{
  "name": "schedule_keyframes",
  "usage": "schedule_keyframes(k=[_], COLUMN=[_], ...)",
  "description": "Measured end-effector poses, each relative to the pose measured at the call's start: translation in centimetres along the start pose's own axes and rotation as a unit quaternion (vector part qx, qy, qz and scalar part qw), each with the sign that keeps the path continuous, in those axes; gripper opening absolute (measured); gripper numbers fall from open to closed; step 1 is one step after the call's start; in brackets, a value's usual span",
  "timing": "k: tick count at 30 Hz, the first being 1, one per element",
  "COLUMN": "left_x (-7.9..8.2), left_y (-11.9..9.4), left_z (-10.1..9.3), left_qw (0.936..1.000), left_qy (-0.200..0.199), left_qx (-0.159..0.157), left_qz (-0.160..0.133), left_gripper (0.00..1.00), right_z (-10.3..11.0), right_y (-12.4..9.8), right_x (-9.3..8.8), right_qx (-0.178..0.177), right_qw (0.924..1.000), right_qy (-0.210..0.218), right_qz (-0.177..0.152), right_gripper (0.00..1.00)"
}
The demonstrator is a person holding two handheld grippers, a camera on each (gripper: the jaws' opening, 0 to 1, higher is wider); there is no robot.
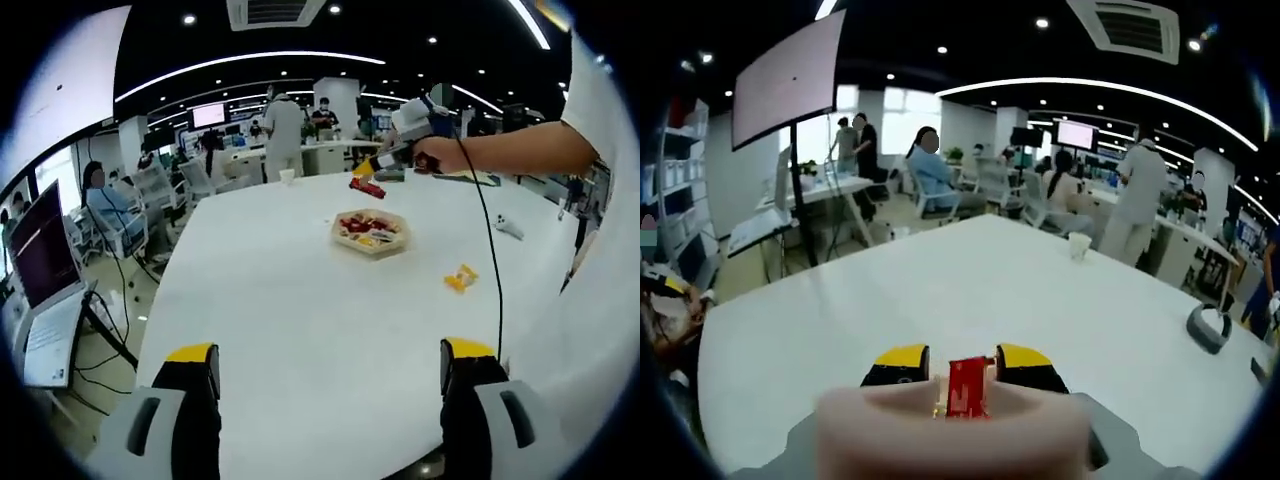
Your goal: Place the target food into the container with the food tongs after gripping and lifting it, then release it inside without dropping or visibly crushing the food.
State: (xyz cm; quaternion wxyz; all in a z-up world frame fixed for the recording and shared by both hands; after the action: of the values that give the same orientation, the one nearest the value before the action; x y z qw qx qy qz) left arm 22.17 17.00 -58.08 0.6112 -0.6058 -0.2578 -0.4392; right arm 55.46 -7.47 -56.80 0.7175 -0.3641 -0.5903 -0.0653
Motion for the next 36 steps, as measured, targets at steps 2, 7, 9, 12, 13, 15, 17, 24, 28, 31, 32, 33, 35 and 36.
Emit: schedule_keyframes(k=[2,7,9,12,13,15,17,24,28,31,32,33,35,36], left_x=[0.0,-0.2,-0.3,-0.4,-0.4,-0.3,-0.2,0.2,0.0,0.1,0.1,0.1,0.1,0.1], left_y=[-0.1,-0.2,-0.2,-0.2,-0.3,-0.3,-0.3,-0.7,-0.7,-0.9,-0.9,-0.9,-1.0,-1.0], left_z=[0.1,0.0,-0.2,-0.4,-0.4,-0.6,-0.7,-0.6,-0.8,-0.8,-0.7,-0.6,-0.5,-0.4], left_qw=[1.0000,1.0000,1.0000,0.9999,0.9999,0.9999,0.9998,0.9996,0.9993,0.9988,0.9987,0.9986,0.9984,0.9982], left_qy=[0.001,0.005,0.007,0.009,0.009,0.010,0.013,0.011,0.016,0.023,0.022,0.023,0.027,0.029], left_qx=[0.001,0.002,-0.002,-0.005,-0.007,-0.011,-0.014,-0.019,-0.029,-0.037,-0.038,-0.040,-0.043,-0.045], left_qz=[-0.001,0.001,0.003,0.004,0.002,-0.002,-0.004,-0.018,-0.018,-0.024,-0.024,-0.026,-0.026,-0.028], left_gripper=[0.91,0.90,0.89,0.89,0.89,0.88,0.88,0.87,0.87,0.87,0.87,0.87,0.87,0.87], right_z=[0.1,0.0,0.7,0.8,1.0,1.5,1.8,3.8,4.5,5.0,5.2,5.3,5.5,5.7], right_y=[0.0,-0.5,-0.6,-1.2,-1.5,-1.8,-2.4,-4.6,-5.7,-6.5,-6.8,-7.0,-7.7,-8.0], right_x=[0.0,-0.2,-0.2,-0.3,-0.7,-1.1,-1.4,-1.9,-2.2,-2.6,-2.8,-3.0,-3.4,-3.7], right_qx=[-0.001,-0.006,0.010,0.004,0.001,0.008,-0.002,-0.001,-0.008,-0.011,-0.015,-0.017,-0.026,-0.029], right_qw=[1.0000,1.0000,0.9999,0.9997,0.9991,0.9989,0.9993,0.9993,0.9991,0.9988,0.9988,0.9988,0.9982,0.9979], right_qy=[-0.002,0.001,0.012,0.023,0.041,0.043,0.033,0.036,0.036,0.041,0.040,0.040,0.047,0.050], right_qz=[0.001,0.004,0.000,0.000,0.003,0.012,0.019,-0.007,-0.020,-0.023,-0.023,-0.022,-0.027,-0.028], right_gripper=[0.27,0.28,0.28,0.27,0.27,0.27,0.27,0.28,0.28,0.28,0.28,0.28,0.28,0.28])
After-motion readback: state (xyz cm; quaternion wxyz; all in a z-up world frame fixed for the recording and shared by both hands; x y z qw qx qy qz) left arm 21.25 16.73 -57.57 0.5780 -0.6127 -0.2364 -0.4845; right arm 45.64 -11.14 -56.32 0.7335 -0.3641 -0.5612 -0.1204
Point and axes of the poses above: the point that each gripper's makers call its tool centre point, and the gripper's own axes: y roughly forward along the fingers, z roughly to its left, x roughly out of its top, the point moved 3 cm from there along -y, roughly backward along the fingers, and after that the axes turned 12 degrees about x, right-handed, at the moved point
